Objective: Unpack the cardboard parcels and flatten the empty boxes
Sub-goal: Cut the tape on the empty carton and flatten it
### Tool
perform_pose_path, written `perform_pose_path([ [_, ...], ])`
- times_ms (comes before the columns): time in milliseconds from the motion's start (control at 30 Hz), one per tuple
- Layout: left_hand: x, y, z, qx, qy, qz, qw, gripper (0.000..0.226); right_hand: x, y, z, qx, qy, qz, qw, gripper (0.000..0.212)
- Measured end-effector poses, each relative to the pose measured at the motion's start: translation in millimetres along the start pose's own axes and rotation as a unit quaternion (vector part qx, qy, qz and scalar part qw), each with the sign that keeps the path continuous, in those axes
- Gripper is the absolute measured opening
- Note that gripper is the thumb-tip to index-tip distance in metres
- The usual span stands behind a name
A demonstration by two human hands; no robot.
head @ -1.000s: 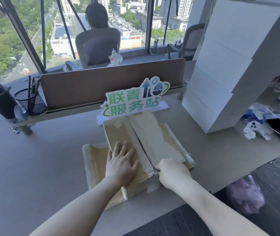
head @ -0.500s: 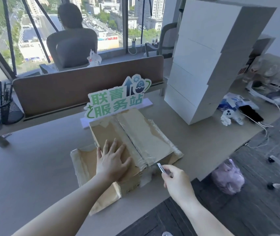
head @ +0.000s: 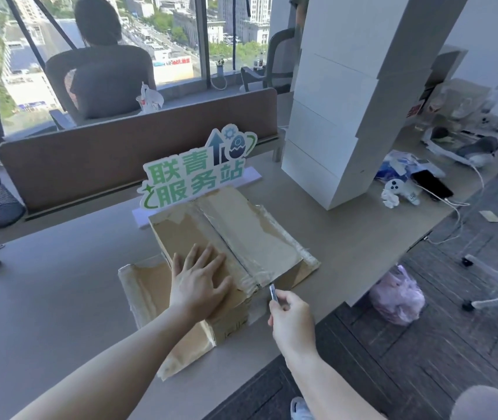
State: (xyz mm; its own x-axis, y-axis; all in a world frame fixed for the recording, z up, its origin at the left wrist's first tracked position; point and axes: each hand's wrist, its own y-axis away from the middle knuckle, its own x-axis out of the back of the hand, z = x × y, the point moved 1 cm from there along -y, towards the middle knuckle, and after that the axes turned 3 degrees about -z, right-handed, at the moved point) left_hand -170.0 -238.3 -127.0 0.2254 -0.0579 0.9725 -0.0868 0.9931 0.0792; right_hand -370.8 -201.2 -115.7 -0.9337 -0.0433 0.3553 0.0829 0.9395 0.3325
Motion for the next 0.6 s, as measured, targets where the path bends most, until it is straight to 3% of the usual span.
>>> perform_pose_path([
  [467, -6.9, -2.7, 1.4, 0.009, 0.014, 0.030, 0.999, 0.075, -27.4, 14.1, 3.9, -0.047, -0.071, 0.003, 0.996, 0.017],
  [600, -6.9, -4.2, 4.3, 0.013, 0.020, 0.029, 0.999, 0.075, -39.4, 30.7, 0.0, -0.044, -0.061, -0.074, 0.994, 0.017],
])
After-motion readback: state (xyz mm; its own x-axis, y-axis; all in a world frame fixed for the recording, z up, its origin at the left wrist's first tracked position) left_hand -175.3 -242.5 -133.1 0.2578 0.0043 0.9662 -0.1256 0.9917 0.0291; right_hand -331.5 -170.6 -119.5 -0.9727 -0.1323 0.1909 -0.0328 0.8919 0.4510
